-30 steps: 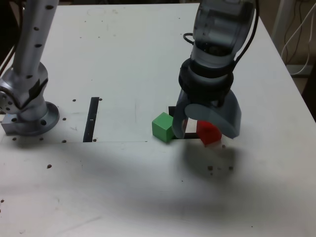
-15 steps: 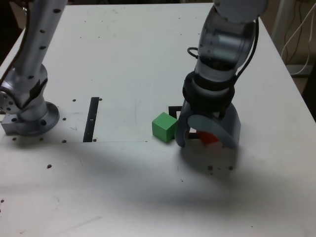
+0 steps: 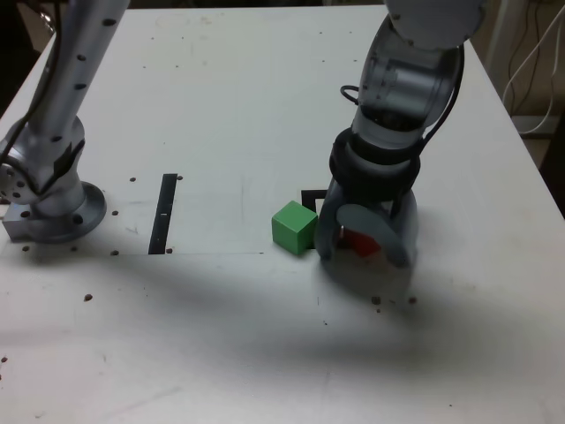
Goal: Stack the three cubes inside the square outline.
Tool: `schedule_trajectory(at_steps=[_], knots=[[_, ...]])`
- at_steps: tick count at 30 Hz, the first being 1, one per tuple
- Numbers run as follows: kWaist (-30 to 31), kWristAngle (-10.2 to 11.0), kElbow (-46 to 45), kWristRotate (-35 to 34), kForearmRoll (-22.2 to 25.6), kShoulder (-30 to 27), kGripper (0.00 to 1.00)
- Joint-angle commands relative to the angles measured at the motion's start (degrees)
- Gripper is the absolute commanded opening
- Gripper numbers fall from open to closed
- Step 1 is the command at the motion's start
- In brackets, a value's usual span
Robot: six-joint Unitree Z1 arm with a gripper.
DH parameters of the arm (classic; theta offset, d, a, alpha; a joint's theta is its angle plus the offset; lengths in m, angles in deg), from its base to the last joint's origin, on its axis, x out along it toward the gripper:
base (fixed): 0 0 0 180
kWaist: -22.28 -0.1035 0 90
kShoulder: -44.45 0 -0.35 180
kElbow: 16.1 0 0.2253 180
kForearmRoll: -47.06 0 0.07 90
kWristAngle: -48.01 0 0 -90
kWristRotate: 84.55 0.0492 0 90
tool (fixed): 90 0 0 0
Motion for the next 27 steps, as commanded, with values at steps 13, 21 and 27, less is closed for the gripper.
schedule_trajectory(at_steps=[13, 21, 27], knots=[[-0.13, 1.49, 0.69, 0.41, 0.20, 0.08, 0.32], [-0.12, 0.90, 0.50, 0.67, 1.87, -2.40, 0.30], [-0.36, 0.99, -0.87, 1.30, 1.97, -4.13, 0.30]])
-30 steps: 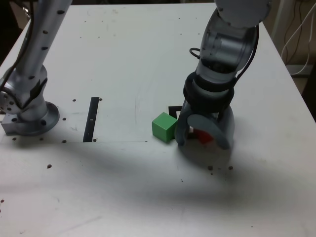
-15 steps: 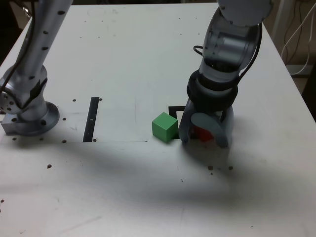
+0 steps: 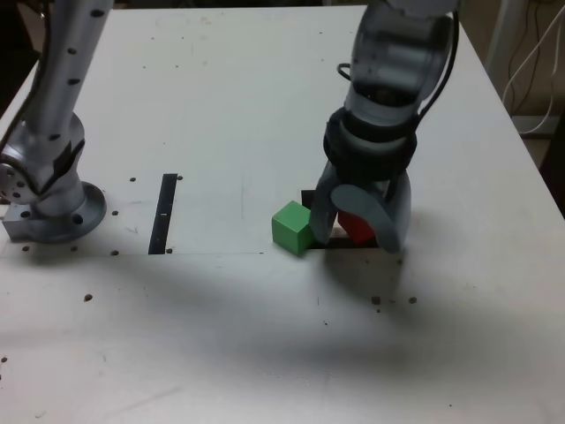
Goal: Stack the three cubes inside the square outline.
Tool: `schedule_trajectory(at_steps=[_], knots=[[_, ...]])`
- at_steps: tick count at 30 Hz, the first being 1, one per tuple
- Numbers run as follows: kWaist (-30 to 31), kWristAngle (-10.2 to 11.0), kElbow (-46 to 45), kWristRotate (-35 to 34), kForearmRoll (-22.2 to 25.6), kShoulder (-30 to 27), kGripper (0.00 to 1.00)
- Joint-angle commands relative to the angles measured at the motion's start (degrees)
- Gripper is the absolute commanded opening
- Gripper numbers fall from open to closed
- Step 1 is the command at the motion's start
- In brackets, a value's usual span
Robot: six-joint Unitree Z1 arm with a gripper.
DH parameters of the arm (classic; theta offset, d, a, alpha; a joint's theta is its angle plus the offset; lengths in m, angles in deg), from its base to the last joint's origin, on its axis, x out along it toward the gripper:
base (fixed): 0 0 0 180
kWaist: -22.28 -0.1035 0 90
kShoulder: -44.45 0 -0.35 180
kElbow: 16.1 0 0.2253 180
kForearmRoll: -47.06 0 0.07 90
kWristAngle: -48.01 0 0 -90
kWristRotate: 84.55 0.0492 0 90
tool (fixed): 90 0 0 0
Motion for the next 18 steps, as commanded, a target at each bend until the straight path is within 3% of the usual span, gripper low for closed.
schedule_trajectory(at_steps=[1, 18], knots=[[-0.44, 0.06, -0.95, 0.17, -0.39, -0.77, 0.30], [-3.15, 0.34, -6.95, 0.91, -5.19, -1.83, 0.30]])
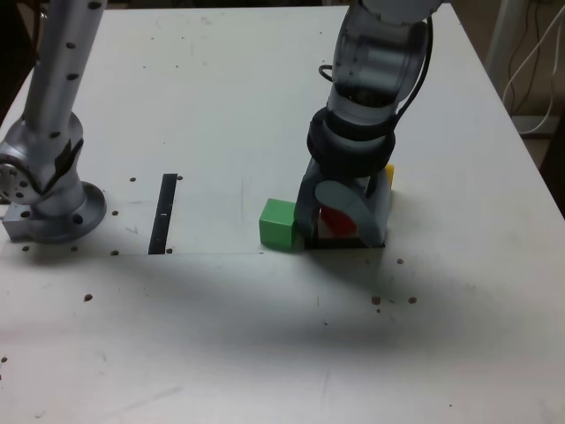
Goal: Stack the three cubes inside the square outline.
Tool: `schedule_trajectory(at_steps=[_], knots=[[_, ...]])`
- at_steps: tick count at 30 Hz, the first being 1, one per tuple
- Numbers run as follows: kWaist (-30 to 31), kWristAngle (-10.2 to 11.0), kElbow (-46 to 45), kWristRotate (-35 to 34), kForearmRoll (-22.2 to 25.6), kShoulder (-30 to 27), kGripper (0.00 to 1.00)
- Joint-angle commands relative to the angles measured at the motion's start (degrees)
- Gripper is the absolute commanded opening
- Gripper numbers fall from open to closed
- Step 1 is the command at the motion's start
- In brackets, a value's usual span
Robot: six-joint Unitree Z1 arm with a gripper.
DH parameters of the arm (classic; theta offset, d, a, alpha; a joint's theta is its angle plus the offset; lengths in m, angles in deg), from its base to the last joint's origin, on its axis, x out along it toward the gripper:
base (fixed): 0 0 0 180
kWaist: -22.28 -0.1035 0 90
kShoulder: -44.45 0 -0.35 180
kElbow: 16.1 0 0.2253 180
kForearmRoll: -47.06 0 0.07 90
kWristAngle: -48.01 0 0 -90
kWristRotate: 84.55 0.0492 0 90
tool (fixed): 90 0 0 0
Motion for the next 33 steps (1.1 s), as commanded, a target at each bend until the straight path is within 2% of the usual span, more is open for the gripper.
schedule_trajectory(at_steps=[1, 6, 13, 23, 25, 33], knots=[[-0.15, 0.10, -0.31, 0.11, -0.79, -0.40, 0.30], [-0.55, -0.19, -1.20, 0.46, -2.19, -0.11, 0.35], [-0.86, -0.78, -1.67, 0.99, -2.10, 0.05, 0.67], [-0.86, 0.25, -1.58, 0.88, -0.24, -0.42, 0.96], [-0.86, 0.83, -1.44, 0.76, 0.34, -1.01, 0.99], [-0.86, 2.51, -0.88, 0.74, 1.04, -4.82, 0.99]])
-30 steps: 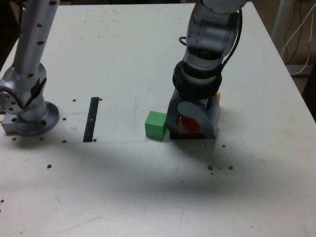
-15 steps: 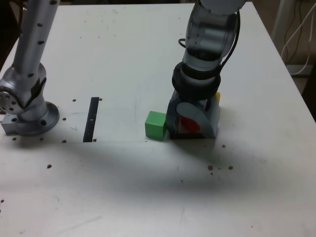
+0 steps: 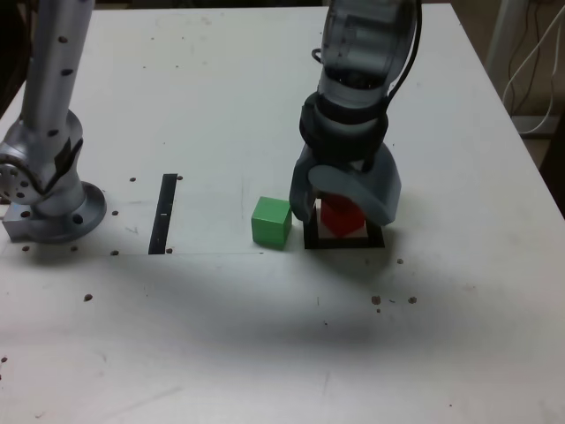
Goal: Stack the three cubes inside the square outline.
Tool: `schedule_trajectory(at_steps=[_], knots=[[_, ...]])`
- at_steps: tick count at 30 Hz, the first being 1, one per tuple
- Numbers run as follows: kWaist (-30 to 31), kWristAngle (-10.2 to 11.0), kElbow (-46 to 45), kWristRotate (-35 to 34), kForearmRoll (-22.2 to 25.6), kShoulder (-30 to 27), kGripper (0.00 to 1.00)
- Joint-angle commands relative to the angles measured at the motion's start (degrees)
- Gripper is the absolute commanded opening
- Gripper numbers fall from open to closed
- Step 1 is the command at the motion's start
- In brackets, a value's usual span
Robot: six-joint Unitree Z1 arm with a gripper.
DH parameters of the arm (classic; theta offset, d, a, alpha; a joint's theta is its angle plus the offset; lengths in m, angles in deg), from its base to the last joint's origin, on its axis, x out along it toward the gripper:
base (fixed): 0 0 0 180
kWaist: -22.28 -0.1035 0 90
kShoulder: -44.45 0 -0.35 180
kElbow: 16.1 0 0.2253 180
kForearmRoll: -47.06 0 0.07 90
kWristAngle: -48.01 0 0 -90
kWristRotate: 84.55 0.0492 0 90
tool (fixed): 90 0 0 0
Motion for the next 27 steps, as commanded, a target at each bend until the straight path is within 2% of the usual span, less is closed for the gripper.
schedule_trajectory(at_steps=[1, 10, 20, 27], knots=[[-0.07, 0.97, 0.83, 0.16, 0.83, -2.07, 0.99], [-0.97, 6.66, 10.97, 5.44, 11.10, -2.69, 0.99], [-5.55, 6.54, 16.57, 13.68, 12.76, 2.61, 0.93], [-7.03, 6.30, 17.31, 15.51, 11.96, 5.91, 0.89]])
